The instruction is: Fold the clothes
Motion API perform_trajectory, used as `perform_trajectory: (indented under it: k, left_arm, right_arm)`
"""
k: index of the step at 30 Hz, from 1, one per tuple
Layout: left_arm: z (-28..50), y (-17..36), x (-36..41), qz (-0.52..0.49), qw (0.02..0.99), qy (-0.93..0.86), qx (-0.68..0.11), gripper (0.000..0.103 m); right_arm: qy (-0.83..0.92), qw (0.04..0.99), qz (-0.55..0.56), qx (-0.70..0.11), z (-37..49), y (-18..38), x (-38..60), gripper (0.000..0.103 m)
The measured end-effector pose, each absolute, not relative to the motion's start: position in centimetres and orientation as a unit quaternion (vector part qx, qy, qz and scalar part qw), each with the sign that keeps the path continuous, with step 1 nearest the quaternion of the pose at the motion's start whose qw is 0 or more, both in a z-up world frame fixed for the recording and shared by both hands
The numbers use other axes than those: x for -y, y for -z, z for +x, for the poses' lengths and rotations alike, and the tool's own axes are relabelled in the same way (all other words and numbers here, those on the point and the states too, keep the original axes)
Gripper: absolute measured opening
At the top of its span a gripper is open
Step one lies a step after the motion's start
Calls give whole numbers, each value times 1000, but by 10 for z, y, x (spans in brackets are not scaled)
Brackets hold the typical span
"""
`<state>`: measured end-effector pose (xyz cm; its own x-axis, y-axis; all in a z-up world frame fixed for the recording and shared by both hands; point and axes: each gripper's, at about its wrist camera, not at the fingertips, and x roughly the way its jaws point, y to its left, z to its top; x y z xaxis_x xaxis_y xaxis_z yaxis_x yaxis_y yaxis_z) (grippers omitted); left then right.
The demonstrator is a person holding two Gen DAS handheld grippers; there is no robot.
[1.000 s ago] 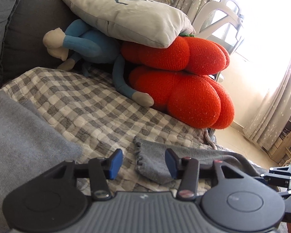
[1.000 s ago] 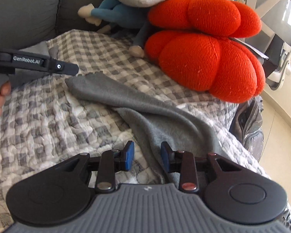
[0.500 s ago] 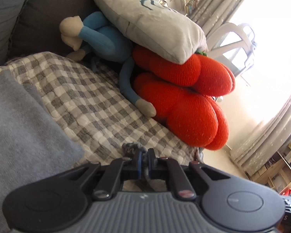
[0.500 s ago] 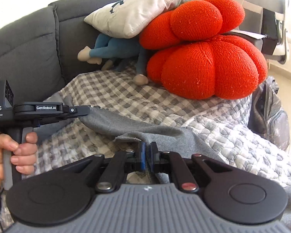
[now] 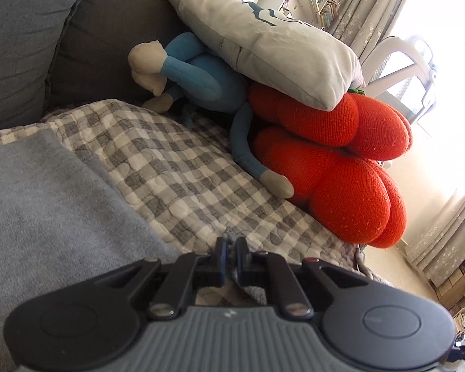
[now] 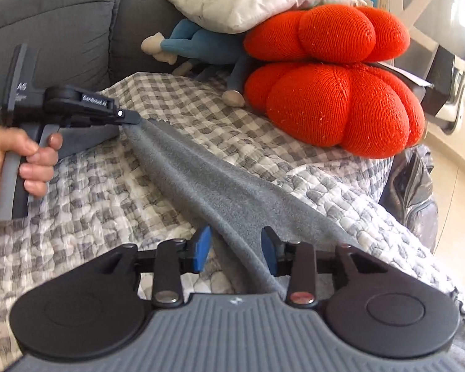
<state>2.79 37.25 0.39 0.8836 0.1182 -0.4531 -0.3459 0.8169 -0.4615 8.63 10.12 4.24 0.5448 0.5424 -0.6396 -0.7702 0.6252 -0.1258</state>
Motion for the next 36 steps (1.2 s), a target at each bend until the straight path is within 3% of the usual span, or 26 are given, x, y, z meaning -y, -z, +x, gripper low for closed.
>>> perform_trajectory:
  k: [8, 12, 16, 21, 31, 34, 35, 36]
  left_arm:
    - [28, -3, -372, -276, 931, -124, -203, 6]
    - [30, -2, -370, -273, 931, -127, -207, 6]
    - [30, -1, -373, -282, 929, -128, -204, 6]
    - [21, -6, -377, -312, 926, -129, -167, 6]
    - [24, 0, -383, -320, 917, -156, -179, 6]
    - [27, 3, -379, -306, 918, -161, -193, 7]
    - [29, 4, -377, -299, 919, -163, -199, 7]
    - [29, 5, -376, -297, 919, -163, -200, 7]
  right_arm:
    - [-358, 859, -226, -289, 60, -28, -70, 41]
    - [-322, 864, -252, -295, 61, -11, -78, 23]
    - [-314, 875, -205, -307, 72, -14, -74, 7]
    - [-350, 872, -142, -311, 70, -32, -59, 7]
    - [-398, 843, -114, -343, 75, -23, -44, 9]
    - [-413, 837, -145, -329, 74, -28, -48, 17]
    - [-411, 844, -139, -314, 78, -37, -44, 23]
    - [-403, 853, -132, -305, 85, -44, -39, 39]
